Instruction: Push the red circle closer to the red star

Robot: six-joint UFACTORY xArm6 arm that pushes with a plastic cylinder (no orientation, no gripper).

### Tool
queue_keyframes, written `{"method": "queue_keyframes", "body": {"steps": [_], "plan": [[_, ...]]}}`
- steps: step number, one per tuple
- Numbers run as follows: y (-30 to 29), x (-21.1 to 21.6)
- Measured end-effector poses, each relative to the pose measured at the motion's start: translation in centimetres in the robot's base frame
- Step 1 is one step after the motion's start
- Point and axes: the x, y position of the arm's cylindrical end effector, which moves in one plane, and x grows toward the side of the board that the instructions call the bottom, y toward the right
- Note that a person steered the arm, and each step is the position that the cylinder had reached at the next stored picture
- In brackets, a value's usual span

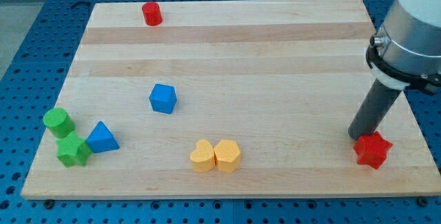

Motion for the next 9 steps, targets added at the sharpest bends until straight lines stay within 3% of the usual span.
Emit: {"method": "queue_keyframes", "body": {"steps": [3, 4, 8, 9], "plan": [[-6.3, -14.0], [-11.5, -17.8], [-43.9, -22.5], [-46.4, -27.4]]}}
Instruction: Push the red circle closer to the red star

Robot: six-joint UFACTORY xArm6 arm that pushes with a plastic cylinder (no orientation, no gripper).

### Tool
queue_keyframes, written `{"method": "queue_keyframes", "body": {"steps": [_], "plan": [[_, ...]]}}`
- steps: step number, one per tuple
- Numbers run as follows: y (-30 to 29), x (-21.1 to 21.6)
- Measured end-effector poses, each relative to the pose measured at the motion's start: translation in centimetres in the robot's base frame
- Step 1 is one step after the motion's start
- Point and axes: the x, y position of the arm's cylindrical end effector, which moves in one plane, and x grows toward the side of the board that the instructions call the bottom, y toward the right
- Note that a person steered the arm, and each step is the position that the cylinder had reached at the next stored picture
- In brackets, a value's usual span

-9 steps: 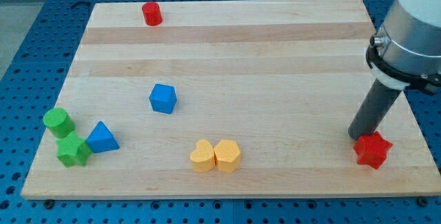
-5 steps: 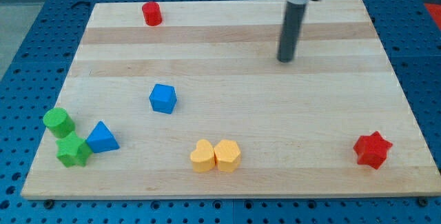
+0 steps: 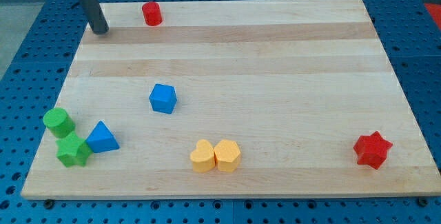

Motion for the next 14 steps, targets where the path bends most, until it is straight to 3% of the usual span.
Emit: {"method": "queue_keyframes", "body": {"steps": [1, 5, 7, 14], "plan": [[4.1, -2.9], [24.3, -2.6], [20.3, -0.3], [37.1, 12.8]]}}
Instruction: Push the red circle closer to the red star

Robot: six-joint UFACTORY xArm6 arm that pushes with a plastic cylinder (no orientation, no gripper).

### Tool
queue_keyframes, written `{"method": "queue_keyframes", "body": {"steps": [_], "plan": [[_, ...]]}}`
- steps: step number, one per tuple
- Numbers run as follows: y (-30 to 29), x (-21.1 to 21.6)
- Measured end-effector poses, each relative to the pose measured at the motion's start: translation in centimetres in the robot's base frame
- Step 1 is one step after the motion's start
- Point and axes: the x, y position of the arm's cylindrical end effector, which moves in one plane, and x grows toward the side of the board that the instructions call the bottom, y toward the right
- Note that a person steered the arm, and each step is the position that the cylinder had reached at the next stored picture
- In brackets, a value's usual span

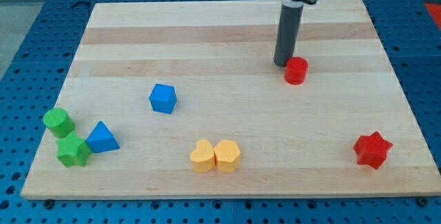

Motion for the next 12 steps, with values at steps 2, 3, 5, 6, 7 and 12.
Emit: {"method": "queue_keyframes", "body": {"steps": [2, 3, 5, 6, 7, 12], "plan": [[3.1, 3.5], [4.1, 5.7], [6.0, 9.9], [6.0, 10.7], [5.7, 10.8], [9.4, 11.9]]}}
